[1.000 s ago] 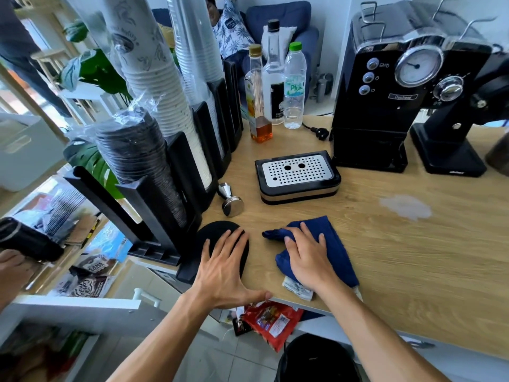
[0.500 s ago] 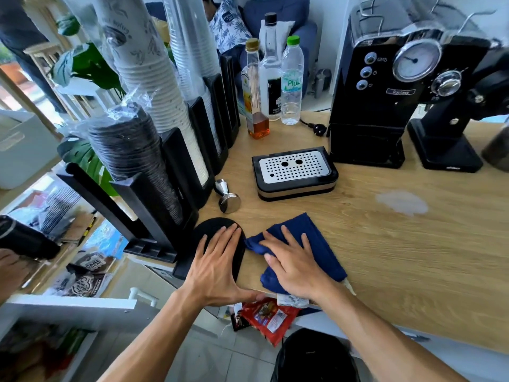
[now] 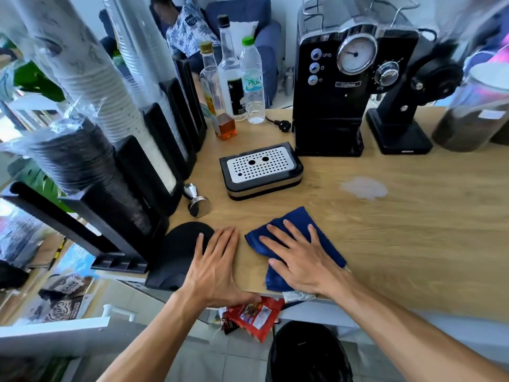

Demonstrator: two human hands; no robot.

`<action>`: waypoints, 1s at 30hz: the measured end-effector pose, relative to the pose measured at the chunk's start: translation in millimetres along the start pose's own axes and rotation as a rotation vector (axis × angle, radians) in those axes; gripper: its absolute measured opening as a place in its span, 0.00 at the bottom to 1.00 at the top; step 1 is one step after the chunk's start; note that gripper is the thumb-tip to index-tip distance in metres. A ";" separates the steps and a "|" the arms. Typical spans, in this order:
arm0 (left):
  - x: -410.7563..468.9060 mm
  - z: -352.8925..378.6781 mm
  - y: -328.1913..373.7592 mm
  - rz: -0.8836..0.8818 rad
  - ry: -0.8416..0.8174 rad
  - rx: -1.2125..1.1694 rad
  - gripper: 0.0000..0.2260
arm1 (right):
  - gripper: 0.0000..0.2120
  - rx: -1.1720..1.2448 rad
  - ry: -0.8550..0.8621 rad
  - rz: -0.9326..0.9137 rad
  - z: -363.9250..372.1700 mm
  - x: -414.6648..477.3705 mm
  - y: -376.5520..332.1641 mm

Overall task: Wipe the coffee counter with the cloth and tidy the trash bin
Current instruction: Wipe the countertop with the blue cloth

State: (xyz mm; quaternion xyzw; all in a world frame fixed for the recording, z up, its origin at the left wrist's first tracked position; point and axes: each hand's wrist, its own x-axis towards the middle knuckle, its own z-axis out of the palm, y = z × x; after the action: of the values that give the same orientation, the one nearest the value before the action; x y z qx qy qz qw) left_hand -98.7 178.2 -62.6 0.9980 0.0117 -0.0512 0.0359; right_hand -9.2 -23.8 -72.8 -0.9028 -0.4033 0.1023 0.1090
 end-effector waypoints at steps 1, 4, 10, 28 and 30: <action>1.2 0.5 3.1 0.006 -0.002 -0.001 0.66 | 0.25 0.004 0.006 0.021 -0.4 -3.2 2.8; 4.4 1.7 11.0 0.018 -0.007 -0.005 0.67 | 0.26 0.002 0.032 0.078 -0.6 -10.7 8.2; 10.1 3.8 22.6 0.060 -0.011 -0.029 0.68 | 0.29 -0.016 0.091 0.215 4.2 -23.5 11.5; 17.1 9.9 26.7 0.109 0.002 -0.045 0.66 | 0.33 -0.038 0.072 0.311 8.6 -36.0 4.8; 17.1 8.3 26.8 0.100 -0.003 -0.039 0.66 | 0.33 -0.012 0.076 0.305 7.5 -34.5 6.0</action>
State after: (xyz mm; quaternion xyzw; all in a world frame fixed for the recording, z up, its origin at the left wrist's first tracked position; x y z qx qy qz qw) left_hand -81.8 151.2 -70.7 0.9963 -0.0373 -0.0506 0.0580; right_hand -29.6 -52.7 -78.3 -0.9574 -0.2576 0.0813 0.1020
